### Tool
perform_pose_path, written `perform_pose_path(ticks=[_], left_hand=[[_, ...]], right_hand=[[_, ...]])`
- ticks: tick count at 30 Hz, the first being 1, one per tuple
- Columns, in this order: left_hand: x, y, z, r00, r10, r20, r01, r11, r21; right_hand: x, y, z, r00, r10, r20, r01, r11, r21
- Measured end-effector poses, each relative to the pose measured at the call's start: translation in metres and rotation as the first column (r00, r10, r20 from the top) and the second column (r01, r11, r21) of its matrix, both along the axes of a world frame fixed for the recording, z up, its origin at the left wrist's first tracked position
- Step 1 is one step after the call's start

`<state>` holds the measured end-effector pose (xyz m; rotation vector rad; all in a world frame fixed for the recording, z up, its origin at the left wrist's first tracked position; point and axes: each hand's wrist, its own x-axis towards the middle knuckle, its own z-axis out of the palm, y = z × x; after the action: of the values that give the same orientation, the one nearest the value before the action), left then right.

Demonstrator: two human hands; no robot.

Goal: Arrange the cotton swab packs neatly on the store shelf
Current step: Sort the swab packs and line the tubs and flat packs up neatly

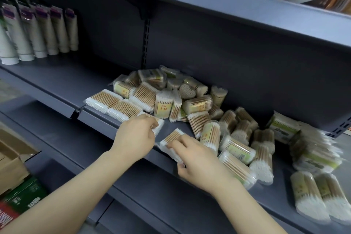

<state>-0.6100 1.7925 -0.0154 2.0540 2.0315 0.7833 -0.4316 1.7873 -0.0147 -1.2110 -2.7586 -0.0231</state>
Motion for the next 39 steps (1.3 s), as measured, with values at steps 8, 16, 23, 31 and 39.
perform_pose_path(ticks=[8, 16, 23, 31, 39], left_hand=[[0.001, -0.008, -0.002, 1.000, 0.016, -0.004, -0.016, 0.999, -0.033], [0.007, -0.012, 0.001, 1.000, 0.022, -0.016, -0.022, 1.000, -0.012], [0.007, -0.014, 0.003, 0.999, 0.044, 0.005, -0.044, 0.999, 0.020], [0.012, -0.013, 0.008, 0.999, -0.032, 0.013, 0.030, 0.994, 0.105], [0.036, -0.010, 0.016, 0.989, -0.148, -0.003, 0.147, 0.979, 0.142]], right_hand=[[0.005, -0.005, -0.007, 0.999, 0.028, 0.024, -0.028, 1.000, 0.006], [0.009, -0.001, 0.003, 0.999, 0.050, -0.020, -0.049, 0.998, 0.029], [0.011, 0.007, 0.012, 0.972, 0.041, -0.232, -0.010, 0.991, 0.133], [0.025, 0.011, 0.041, 0.801, -0.171, -0.574, 0.092, 0.982, -0.163], [0.060, 0.023, 0.063, 0.673, -0.234, -0.702, 0.143, 0.972, -0.187]])
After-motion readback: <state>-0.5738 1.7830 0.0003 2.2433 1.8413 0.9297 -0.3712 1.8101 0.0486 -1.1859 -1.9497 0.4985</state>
